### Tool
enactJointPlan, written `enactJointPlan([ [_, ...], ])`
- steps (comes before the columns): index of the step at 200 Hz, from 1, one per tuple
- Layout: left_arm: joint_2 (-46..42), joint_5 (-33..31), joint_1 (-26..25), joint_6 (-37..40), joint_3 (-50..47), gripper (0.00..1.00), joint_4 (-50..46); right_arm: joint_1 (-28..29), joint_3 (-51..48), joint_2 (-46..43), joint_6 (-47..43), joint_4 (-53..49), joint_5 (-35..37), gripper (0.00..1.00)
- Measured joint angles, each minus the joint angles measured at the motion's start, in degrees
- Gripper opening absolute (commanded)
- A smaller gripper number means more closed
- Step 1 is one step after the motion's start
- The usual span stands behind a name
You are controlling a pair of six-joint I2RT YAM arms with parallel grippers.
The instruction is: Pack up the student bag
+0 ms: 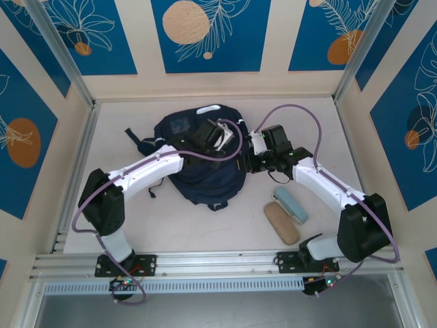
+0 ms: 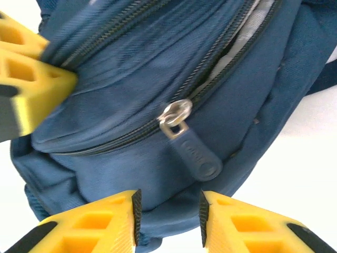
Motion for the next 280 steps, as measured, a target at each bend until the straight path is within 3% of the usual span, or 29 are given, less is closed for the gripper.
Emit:
enactJointPlan([
  [58,-2.4,0.0,0.0,0.8,-1.3,0.0,-0.8,0.0,3.5,1.8,-5.0,1.3,0.5,0.37],
  [113,-2.6,0.0,0.0,0.8,-1.5,0.0,-0.8,-0.1,3.5,3.0,-7.6,1.9,-4.4,0.3],
  [159,-3.2,0.0,0.2,0.8,-1.7,0.0,-0.8,-0.3,3.5,3.6,-8.0,2.3,-5.2,0.39],
  [280,-3.2,-0.1,0.3,0.5,-1.7,0.0,-0.9,0.5,3.5,4.3,-8.1,1.8,-6.2,0.07],
])
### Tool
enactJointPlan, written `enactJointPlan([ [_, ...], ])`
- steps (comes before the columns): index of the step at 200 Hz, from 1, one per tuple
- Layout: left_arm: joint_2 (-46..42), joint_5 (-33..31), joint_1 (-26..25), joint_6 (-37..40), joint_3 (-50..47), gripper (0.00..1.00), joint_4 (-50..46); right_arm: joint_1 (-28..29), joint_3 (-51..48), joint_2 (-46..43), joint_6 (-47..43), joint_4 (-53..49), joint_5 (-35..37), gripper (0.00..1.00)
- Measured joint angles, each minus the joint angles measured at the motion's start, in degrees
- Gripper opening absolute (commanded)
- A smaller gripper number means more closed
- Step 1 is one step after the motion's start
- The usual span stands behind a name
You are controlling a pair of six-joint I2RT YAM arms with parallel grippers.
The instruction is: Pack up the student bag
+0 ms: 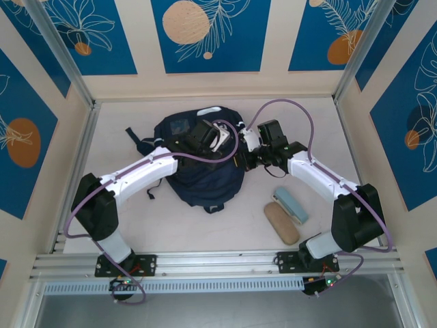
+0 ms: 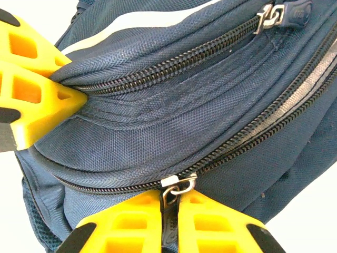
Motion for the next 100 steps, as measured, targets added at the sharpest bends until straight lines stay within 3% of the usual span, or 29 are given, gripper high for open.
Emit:
enactJointPlan([
  [100,0.9,-0.2,0.0,-5.2,0.1,0.0,0.3,2.7,-5.3,-4.9,8.3,4.9,-5.2,0.03],
])
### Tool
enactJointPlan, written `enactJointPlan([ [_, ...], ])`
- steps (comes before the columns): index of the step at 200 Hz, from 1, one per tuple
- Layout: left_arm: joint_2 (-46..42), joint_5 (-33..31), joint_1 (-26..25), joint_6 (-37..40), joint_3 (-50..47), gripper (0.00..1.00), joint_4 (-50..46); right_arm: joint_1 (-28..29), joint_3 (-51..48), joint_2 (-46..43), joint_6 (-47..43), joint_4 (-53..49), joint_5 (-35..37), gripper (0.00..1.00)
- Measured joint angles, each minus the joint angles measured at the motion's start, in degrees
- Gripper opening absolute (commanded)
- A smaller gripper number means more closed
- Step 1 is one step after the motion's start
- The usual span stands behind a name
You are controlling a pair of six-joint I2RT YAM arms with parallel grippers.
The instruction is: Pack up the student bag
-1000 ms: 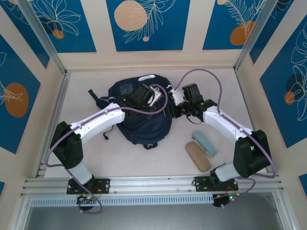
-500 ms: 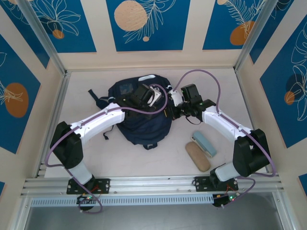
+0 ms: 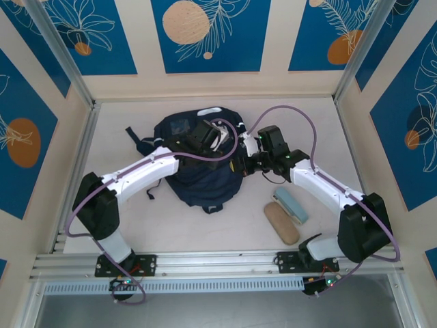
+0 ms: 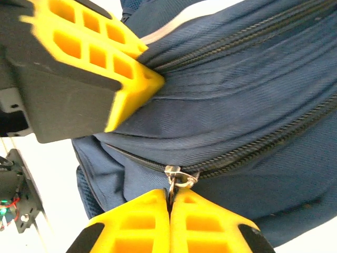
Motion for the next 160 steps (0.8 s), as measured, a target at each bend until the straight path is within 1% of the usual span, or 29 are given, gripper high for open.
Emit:
enactJointPlan([
  [33,0.5,0.5,0.0,-1.3,0.0,0.0,0.3,3.9,-1.5,0.5,3.8,3.5,0.2,0.03],
  [53,0.5,0.5,0.0,-2.0,0.0,0.0,0.5,4.5,-2.8,1.2,6.5,6.4,-0.5,0.06],
  [65,0.5,0.8,0.2,-2.3,0.0,0.0,0.8,3.4,-4.0,1.0,8.3,7.9,-1.7,0.14],
  [82,0.3,1.5,0.5,-2.3,-0.4,0.0,2.8,0.6,-5.4,-0.4,11.3,8.8,-3.8,0.3],
  [89,0.0,1.8,0.7,-2.3,-1.2,0.0,4.3,-0.8,-6.0,-1.7,12.5,8.8,-4.7,0.37],
  [113,-1.6,3.1,1.7,-2.1,-4.2,0.0,7.7,-5.0,-6.6,-6.8,17.2,8.9,-7.2,0.54],
  [126,-2.3,3.8,2.0,-1.8,-5.4,0.0,8.7,-7.0,-6.3,-8.5,20.3,8.7,-8.0,0.61],
  [140,-2.8,4.2,2.2,-1.1,-6.1,0.0,9.4,-8.8,-4.9,-8.5,23.9,7.1,-8.3,0.66],
  [160,-3.5,4.9,2.3,-0.1,-7.1,0.0,10.5,-10.4,-2.1,-6.4,28.9,4.5,-9.0,0.68],
])
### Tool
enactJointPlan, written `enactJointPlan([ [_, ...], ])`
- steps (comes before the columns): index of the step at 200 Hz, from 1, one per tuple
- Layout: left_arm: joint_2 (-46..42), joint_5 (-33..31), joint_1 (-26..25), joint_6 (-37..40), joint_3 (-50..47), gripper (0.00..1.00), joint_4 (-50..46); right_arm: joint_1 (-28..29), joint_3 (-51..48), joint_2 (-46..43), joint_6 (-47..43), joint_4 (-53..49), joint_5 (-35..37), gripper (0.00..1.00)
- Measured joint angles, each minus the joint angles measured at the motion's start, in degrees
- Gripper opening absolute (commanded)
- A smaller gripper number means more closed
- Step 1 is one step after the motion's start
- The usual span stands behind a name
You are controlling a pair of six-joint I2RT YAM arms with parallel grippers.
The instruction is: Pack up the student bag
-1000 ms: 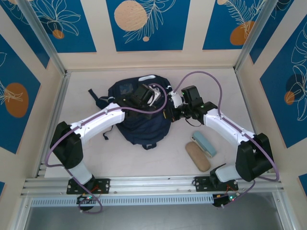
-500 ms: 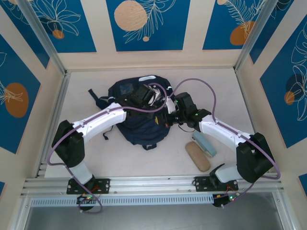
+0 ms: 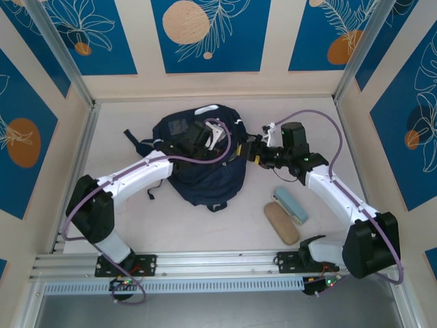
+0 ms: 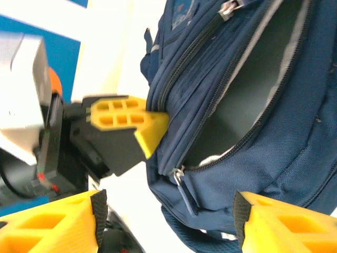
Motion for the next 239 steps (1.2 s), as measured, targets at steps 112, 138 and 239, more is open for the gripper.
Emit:
enactJointPlan([
  [112,-3.6,3.8,0.5,2.1,-4.3,0.22,2.0,2.6,14.5,22.5,18.0,-0.7,-7.3,0.74],
  [138,-6.4,4.0,0.5,-1.1,-4.7,0.41,1.9,4.8,17.5,26.0,20.1,0.0,-7.8,0.69],
  [239,-18.8,5.0,0.2,-29.5,-21.7,0.5,2.3,9.4,20.9,34.6,29.9,9.0,-9.6,0.31],
])
